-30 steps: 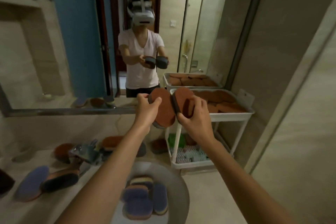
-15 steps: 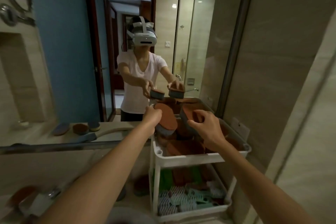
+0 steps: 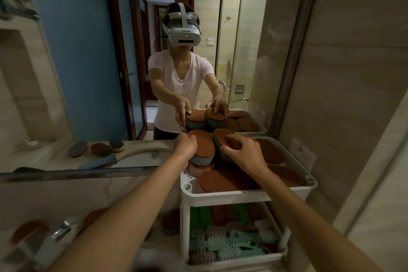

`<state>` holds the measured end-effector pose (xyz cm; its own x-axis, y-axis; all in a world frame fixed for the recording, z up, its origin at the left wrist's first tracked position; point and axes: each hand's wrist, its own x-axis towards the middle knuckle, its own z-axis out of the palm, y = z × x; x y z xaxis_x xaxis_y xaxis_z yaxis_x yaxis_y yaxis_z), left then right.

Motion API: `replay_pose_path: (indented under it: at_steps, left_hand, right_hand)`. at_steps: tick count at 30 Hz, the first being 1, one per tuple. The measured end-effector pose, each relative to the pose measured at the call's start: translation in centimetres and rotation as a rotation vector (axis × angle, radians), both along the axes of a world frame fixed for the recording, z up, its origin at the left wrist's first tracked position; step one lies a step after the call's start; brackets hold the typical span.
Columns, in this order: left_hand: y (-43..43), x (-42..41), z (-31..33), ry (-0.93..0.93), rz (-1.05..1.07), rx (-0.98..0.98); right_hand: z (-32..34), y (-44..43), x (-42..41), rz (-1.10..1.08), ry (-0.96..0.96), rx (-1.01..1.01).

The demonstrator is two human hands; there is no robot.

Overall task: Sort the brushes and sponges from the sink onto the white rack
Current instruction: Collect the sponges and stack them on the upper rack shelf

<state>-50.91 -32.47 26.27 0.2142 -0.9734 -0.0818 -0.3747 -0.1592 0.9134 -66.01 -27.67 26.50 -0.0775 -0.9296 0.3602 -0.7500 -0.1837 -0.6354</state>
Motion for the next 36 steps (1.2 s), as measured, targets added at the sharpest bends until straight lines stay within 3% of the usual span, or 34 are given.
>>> replay_pose_path:
  at_steps: [8,16,36]
  left_hand:
    - [0.7,-0.6,0.4,0.009,-0.035,0.015]
    - [1.3,0.0,0.1,-0.197,-0.054,-0.068]
    - [2.1,0.4,0.0,-0.166,-0.148,-0.097]
  right_hand:
    - [0.7,-0.4,0.6,-0.007,0.035,-0.01]
    - [0.1,-0.3,0.8,-0.001,0.068,0.003]
    - [-0.4,0.2,1.2,0.0,0.159,0.033]
